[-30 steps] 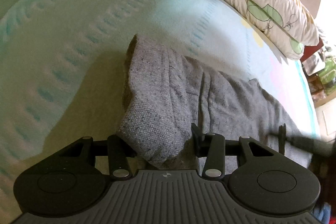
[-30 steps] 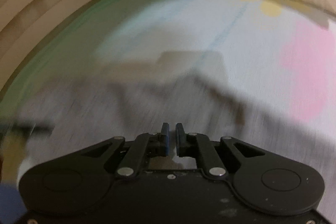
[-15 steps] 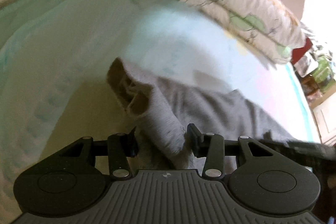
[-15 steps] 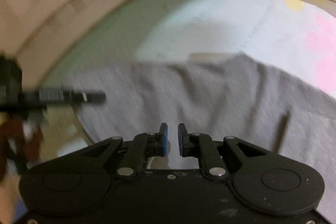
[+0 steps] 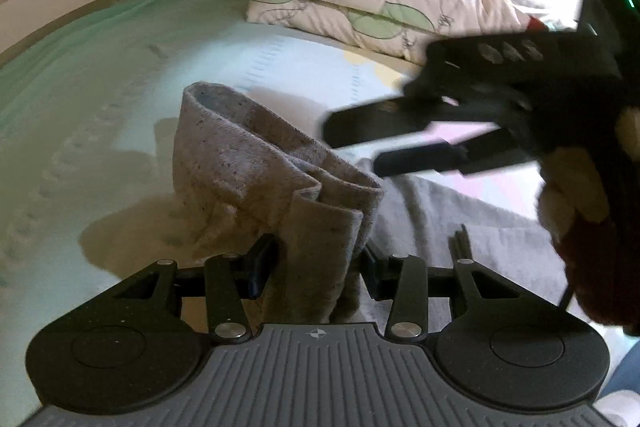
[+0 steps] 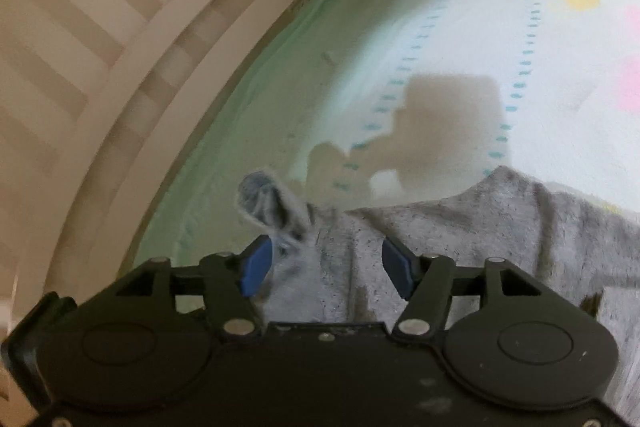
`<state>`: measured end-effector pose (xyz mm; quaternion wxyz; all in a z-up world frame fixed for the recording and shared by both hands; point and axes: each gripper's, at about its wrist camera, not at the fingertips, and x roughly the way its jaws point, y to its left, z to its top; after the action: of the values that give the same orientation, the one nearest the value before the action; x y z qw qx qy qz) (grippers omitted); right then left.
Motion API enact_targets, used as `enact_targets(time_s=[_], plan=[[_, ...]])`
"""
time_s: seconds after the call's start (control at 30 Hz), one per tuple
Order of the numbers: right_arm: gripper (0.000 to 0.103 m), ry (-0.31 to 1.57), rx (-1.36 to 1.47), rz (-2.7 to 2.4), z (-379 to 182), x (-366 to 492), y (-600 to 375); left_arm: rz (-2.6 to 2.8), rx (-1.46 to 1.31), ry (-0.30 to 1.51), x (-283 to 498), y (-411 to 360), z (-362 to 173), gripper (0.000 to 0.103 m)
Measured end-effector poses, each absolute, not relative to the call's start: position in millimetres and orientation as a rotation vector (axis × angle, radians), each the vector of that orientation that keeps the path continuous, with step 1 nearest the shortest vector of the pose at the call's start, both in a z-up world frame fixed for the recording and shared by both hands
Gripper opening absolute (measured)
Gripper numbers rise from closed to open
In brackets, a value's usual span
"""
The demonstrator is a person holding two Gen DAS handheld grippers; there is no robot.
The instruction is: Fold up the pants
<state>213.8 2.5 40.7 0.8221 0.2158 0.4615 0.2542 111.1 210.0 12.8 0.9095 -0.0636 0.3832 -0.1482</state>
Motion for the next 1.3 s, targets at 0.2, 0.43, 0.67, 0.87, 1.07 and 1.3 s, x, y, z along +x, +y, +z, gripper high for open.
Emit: enact_targets(time_s=[0.2,0.43,0.67,0.87,1.07,1.3], plan=[[0.069,1.032,0.328,0.61,40,224,29,-0.324,-0.117,0.783,111,209,12,0.043],[0.006,1.056,0.248,0.646,30,223,41,-0.405,-0.082,0.779,102,198,16,0.043],[0.008,0.923,0.42,0.6,68,187,-27,-0.45,-0.206,0.689,54,201,41,0.05],[0.008,0.784,0.51,0.477,107,131,-121,-0.451,-0.202,0.803,42,169,26,0.053],[0.008,0.766,0.612,0.273,100,84,-216,-0.504,-0.2,0.88,45,120,18,0.053],[0.008,0.779,0.75,0.192,77,66,-249,-0.625,-0.11,0.933,27,60,1,0.053]])
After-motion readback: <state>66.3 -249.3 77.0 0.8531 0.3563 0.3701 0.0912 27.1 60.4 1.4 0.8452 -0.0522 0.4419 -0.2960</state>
